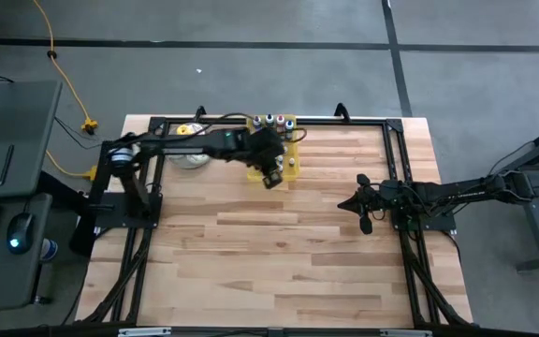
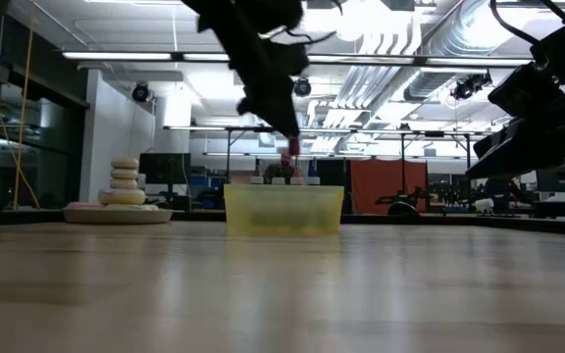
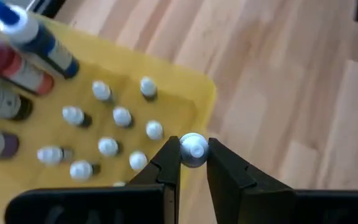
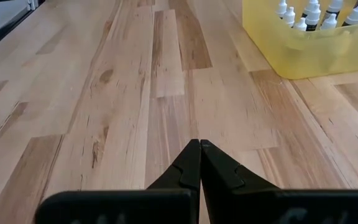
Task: Pick & Place food coloring
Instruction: Put the small red food coloring bottle into the yellow bin, then return to Home Position
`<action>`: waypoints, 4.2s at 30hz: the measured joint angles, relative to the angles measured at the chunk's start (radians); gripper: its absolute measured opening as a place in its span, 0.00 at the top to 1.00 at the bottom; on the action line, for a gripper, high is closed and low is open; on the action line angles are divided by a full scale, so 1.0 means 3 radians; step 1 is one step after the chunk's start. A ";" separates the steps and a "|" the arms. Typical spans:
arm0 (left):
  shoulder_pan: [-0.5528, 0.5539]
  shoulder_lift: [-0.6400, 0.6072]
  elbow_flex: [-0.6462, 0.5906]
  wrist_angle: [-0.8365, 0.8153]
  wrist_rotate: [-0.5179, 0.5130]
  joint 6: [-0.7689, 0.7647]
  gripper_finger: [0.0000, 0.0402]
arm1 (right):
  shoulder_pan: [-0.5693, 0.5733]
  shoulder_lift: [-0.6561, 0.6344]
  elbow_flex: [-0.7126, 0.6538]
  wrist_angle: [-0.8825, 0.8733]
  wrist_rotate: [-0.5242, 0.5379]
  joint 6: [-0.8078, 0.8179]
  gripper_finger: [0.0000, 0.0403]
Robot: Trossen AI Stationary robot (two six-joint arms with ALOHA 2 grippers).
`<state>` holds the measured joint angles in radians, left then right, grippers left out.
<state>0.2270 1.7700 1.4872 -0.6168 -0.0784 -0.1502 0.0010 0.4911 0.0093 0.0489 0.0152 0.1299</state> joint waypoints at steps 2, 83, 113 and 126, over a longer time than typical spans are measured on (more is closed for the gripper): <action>0.0053 0.0203 0.0222 -0.0034 0.0000 0.0062 0.89 | -0.0001 0.0000 0.0000 -0.0004 0.0000 0.0000 1.00; 0.0181 0.1350 0.0815 0.0155 -0.0045 -0.0304 0.80 | -0.0001 0.0001 0.0000 -0.0001 0.0001 0.0000 1.00; 0.0184 0.1142 0.0819 0.0088 -0.0122 -0.0213 0.73 | -0.0001 0.0001 -0.0001 -0.0003 0.0001 0.0000 1.00; 0.0151 0.0597 0.0819 -0.0063 -0.0039 -0.0096 0.73 | 0.0000 0.0001 0.0000 -0.0001 0.0001 0.0000 1.00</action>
<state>0.2722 1.9490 1.7329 -0.6357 -0.0902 -0.1791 0.0008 0.4915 0.0093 0.0485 0.0154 0.1299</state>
